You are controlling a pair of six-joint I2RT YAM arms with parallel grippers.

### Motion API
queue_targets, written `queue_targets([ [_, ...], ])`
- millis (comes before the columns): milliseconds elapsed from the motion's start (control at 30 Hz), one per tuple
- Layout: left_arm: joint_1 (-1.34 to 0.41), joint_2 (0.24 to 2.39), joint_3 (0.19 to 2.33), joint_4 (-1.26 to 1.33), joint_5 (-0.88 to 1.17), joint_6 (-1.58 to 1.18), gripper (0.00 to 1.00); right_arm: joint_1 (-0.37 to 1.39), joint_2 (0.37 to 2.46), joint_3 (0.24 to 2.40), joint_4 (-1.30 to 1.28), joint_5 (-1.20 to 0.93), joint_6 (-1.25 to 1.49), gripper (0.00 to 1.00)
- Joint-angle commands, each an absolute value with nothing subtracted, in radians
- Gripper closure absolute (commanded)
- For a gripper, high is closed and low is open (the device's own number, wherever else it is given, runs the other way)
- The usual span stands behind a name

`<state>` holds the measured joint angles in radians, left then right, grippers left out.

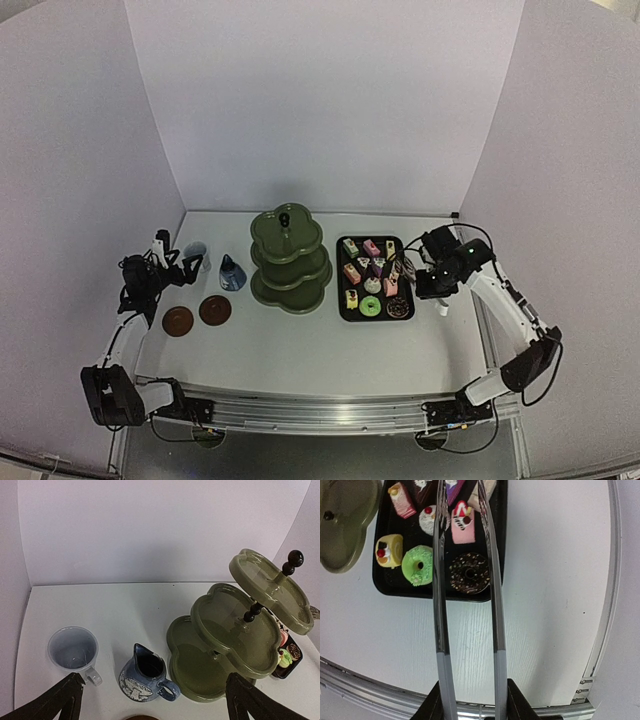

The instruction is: Serve the afternoon tea

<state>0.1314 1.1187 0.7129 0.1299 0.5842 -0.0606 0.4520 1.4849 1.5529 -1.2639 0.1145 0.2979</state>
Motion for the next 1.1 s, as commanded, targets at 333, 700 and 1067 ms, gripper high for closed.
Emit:
queue_targets([
  [333,0.129,1.103,0.719,0.178,0.606,-0.079,0.00,0.618,1.530,1.472,-1.193,0.114,0.362,0.67],
  [700,0.128,1.085,0.718,0.155,0.604,-0.077,0.00,0.618,1.641,1.456,-1.153,0.075,0.336,0.66],
  [1067,0.128,1.097,0.721,0.163,0.608,-0.075,0.00,0.618,1.671,1.426,-1.152,0.079,0.328,0.64],
])
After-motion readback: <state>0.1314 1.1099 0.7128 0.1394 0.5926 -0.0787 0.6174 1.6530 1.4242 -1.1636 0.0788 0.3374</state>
